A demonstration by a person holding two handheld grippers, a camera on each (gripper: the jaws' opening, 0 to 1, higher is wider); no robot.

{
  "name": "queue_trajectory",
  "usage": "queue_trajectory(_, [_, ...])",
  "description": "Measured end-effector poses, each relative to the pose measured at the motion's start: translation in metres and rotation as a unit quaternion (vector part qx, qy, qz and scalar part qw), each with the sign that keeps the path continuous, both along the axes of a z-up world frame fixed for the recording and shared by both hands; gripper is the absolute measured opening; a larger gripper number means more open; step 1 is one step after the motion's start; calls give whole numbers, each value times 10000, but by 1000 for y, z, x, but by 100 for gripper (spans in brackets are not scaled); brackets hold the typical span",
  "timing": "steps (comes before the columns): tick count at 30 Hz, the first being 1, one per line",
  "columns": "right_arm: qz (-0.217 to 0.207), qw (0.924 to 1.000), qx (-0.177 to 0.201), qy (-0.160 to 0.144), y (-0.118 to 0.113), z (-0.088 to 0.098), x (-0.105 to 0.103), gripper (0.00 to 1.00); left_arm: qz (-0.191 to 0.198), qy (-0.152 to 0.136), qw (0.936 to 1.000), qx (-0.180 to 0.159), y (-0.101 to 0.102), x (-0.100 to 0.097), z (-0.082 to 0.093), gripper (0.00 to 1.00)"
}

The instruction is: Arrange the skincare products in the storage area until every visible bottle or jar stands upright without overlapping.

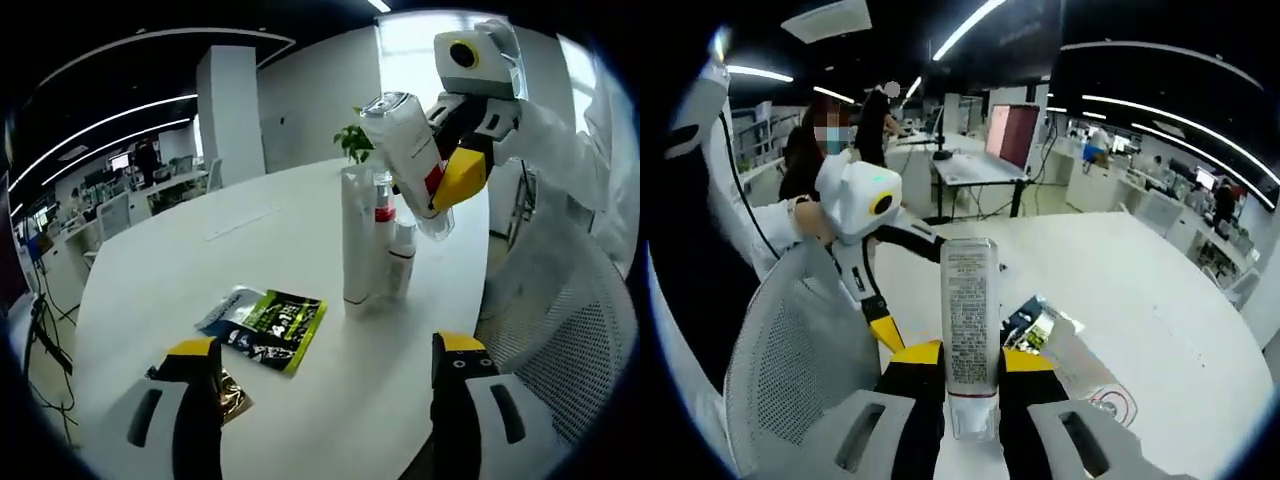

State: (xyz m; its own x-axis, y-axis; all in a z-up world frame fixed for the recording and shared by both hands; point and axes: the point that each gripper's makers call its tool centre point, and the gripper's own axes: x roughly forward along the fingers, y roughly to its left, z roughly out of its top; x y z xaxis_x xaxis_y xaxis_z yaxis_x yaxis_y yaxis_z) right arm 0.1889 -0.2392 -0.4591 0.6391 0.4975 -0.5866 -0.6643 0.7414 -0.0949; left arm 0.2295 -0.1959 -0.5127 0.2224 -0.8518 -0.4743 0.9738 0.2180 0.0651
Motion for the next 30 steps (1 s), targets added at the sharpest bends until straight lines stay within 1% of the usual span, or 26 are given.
queue_trajectory(1, [48, 9999, -153, 30, 3, -7, 0, 11, -54, -41, 10000, 60, -2, -4, 0, 82])
queue_trajectory(3, [139, 9982, -578, -32, 4, -18, 2, 11, -105, -111, 9997, 192, -1, -5, -5, 81])
queue_trajectory(4, [174, 9974, -703, -17, 6, -24, 2, 11, -128, -167, 9994, 271, -1, -4, -7, 81])
queue_trajectory(5, [209, 9970, -751, 7, 9, -28, 2, 11, -128, -209, 9990, 379, 0, -3, -11, 81])
queue_trajectory(6, [249, 9966, -781, -32, 14, -33, 4, 11, -136, -251, 9986, 446, 1, -3, -13, 80])
queue_trajectory(7, [255, 9967, -776, -34, 15, -34, 4, 11, -158, -305, 9982, 495, 1, -3, -14, 80])
queue_trajectory(8, [271, 9968, -752, 4, 19, -36, 0, 11, -166, -319, 9981, 507, 1, -3, -14, 80])
queue_trajectory(10, [307, 9969, -724, -24, 23, -41, 0, 11, -183, -308, 9981, 496, 1, -3, -13, 79])
queue_trajectory(14, [286, 9952, -939, -11, 22, -56, 5, 11, -197, -294, 9983, 462, 0, -4, -13, 75])
queue_trajectory(15, [296, 9950, -954, 64, 21, -61, 5, 11, -215, -307, 9981, 488, 0, -5, -14, 75])
queue_trajectory(18, [291, 9959, -838, 164, 23, -71, 3, 11, -275, -427, 9966, 644, 0, -5, -18, 75])
queue_trajectory(20, [262, 9964, -794, 155, 23, -75, 5, 11, -323, -527, 9952, 758, 2, -5, -21, 74])
queue_trajectory(23, [241, 9965, -771, 206, 23, -83, 5, 11, -442, -736, 9910, 1027, 3, -7, -28, 73])
queue_trajectory(27, [247, 9968, -706, 266, 27, -91, 4, 11, -544, -863, 9882, 1144, 0, -9, -32, 72])
queue_trajectory(30, [290, 9962, -785, 256, 27, -95, 4, 11, -627, -949, 9868, 1150, -5, -12, -32, 71])
